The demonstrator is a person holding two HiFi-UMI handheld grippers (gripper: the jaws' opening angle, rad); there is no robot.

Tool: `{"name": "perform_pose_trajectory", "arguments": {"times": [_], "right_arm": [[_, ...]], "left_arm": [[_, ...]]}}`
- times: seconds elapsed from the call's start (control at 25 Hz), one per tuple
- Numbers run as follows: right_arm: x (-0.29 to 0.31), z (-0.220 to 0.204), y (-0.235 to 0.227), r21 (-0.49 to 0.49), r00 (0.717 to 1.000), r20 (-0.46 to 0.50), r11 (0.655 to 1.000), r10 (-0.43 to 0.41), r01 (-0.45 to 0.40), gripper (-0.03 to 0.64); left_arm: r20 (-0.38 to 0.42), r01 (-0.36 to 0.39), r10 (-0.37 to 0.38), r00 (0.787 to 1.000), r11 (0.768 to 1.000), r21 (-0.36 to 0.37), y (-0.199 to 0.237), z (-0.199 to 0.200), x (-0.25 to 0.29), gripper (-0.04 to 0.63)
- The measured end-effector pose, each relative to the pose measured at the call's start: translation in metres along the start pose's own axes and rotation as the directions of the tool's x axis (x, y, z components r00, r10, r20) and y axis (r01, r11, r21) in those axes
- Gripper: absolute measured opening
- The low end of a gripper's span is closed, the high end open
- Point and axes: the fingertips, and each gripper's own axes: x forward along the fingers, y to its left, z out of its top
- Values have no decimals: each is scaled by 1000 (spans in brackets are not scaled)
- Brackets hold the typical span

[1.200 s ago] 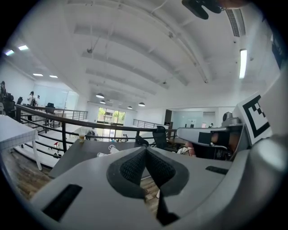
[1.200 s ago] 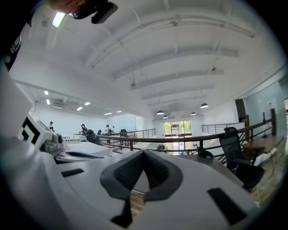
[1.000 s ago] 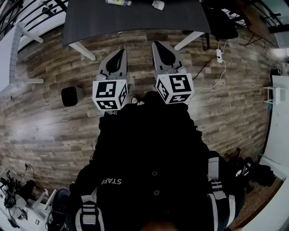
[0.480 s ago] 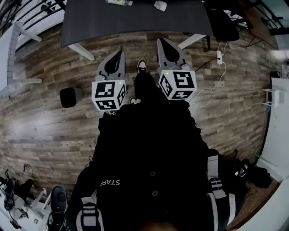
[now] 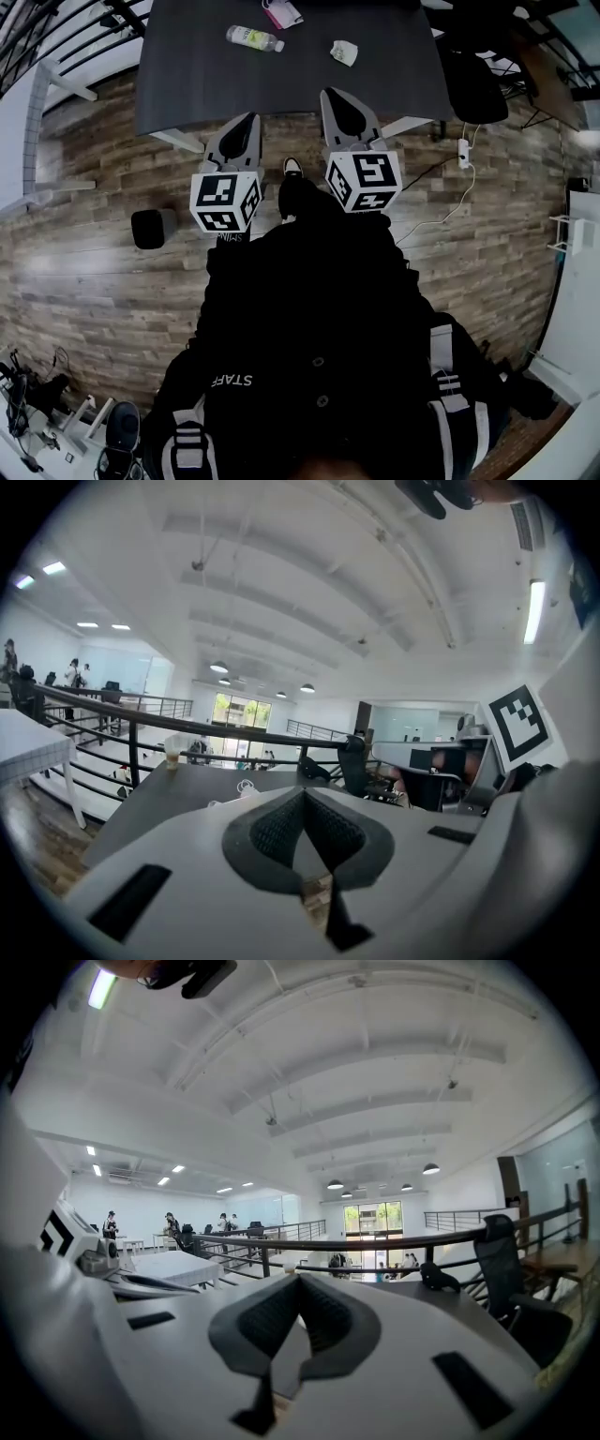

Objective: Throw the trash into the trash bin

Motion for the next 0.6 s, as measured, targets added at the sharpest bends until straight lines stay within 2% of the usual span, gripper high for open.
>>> {"name": "perform_pose_trajectory", "arguments": {"times": [0.4, 0.6], "right_arm": [[117, 20, -93, 17, 998, -44, 999, 46, -45, 14], [152, 18, -120, 51, 994, -70, 996, 80, -77, 14]], "left_arm": [[-54, 7, -8, 999, 1000, -11, 23, 30, 156, 2], [-68, 11, -11, 998, 1000, -13, 23, 42, 203, 2]]}}
